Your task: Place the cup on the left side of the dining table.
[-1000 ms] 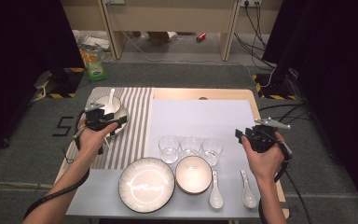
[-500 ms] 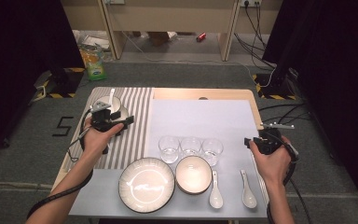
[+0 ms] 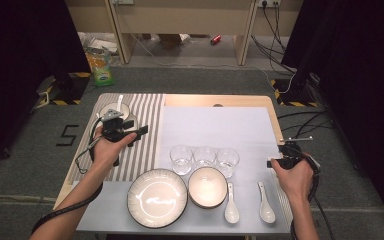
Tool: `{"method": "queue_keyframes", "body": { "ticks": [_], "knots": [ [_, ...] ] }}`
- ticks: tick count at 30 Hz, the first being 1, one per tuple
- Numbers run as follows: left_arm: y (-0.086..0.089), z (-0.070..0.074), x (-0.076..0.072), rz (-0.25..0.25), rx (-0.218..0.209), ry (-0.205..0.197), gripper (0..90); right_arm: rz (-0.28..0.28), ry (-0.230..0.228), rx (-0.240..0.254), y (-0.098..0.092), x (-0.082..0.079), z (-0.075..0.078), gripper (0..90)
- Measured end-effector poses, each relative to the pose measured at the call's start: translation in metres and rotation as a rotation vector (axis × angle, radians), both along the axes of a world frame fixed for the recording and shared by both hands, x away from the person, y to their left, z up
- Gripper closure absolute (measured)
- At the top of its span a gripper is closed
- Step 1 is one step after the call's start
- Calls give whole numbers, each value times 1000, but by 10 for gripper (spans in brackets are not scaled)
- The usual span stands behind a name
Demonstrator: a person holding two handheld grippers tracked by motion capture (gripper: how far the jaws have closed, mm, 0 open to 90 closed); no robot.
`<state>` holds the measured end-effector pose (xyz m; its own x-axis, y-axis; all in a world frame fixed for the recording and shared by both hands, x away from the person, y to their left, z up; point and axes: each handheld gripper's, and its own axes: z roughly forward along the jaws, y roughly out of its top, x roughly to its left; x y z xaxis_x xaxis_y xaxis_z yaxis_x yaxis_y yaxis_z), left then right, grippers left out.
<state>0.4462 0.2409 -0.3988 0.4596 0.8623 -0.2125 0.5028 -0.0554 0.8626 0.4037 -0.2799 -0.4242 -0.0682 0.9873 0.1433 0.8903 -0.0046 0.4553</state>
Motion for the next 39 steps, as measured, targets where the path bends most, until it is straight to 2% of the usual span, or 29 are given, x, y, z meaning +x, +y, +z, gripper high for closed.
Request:
{"method": "queue_keyframes", "body": {
  "ticks": [10,22,23,29,34,39],
  "knots": [
    [-2,-1,-1,-6,5,-4,308,-5,72,-24,-5,3,-13,733],
    [-3,-4,-2,-8,7,-2,307,-6,106,-58,-7,5,-22,768],
    [-4,-4,-2,-8,7,-2,307,-18,113,-56,-7,5,-22,773],
    [-4,-4,-2,-11,9,-2,307,-5,114,-61,-5,6,-24,790],
    [-4,-5,-2,-12,11,-1,307,2,145,-61,-1,9,-28,802],
    [-4,-6,-3,-13,8,1,307,0,153,-68,3,9,-28,815]
  ]
}}
